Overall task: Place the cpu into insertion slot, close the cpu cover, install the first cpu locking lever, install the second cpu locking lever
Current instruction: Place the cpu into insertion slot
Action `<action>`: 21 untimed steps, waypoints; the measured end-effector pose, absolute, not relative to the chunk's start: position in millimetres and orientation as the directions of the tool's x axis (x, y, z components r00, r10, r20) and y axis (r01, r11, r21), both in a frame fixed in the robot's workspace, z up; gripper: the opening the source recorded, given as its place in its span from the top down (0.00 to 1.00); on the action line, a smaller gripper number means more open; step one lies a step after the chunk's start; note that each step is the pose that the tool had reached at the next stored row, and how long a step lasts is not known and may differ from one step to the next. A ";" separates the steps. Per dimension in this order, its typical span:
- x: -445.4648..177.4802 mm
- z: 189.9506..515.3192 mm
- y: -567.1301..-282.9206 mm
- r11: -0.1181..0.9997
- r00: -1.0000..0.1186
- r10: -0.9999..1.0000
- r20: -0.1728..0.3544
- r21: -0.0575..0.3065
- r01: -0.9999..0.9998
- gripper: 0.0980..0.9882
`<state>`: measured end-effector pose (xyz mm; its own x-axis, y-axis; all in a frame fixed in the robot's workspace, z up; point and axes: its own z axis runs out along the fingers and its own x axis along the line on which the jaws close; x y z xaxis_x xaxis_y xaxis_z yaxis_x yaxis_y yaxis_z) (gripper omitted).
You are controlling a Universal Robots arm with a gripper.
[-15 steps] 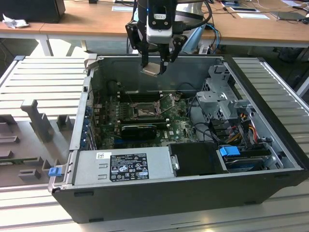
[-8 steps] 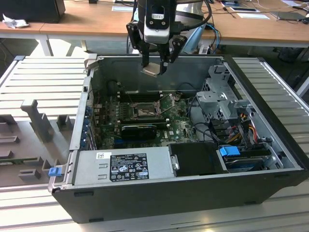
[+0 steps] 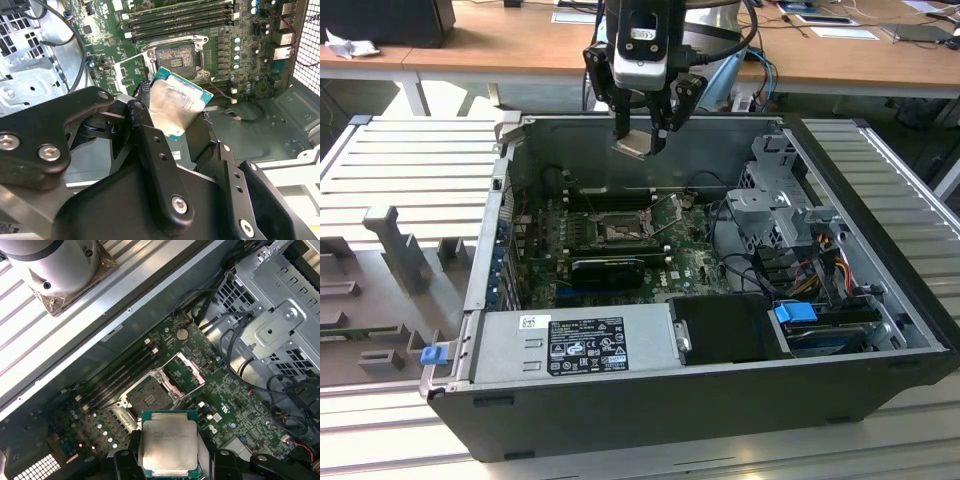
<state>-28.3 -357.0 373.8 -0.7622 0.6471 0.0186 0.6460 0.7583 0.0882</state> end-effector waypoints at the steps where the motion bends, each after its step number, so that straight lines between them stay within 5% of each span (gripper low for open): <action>1: -28.3 373.7 -357.0 0.749 -0.753 0.658 0.019 0.088 0.657 0.52; 21: -28.2 371.1 -357.0 0.685 -0.688 0.726 0.013 0.082 0.724 0.52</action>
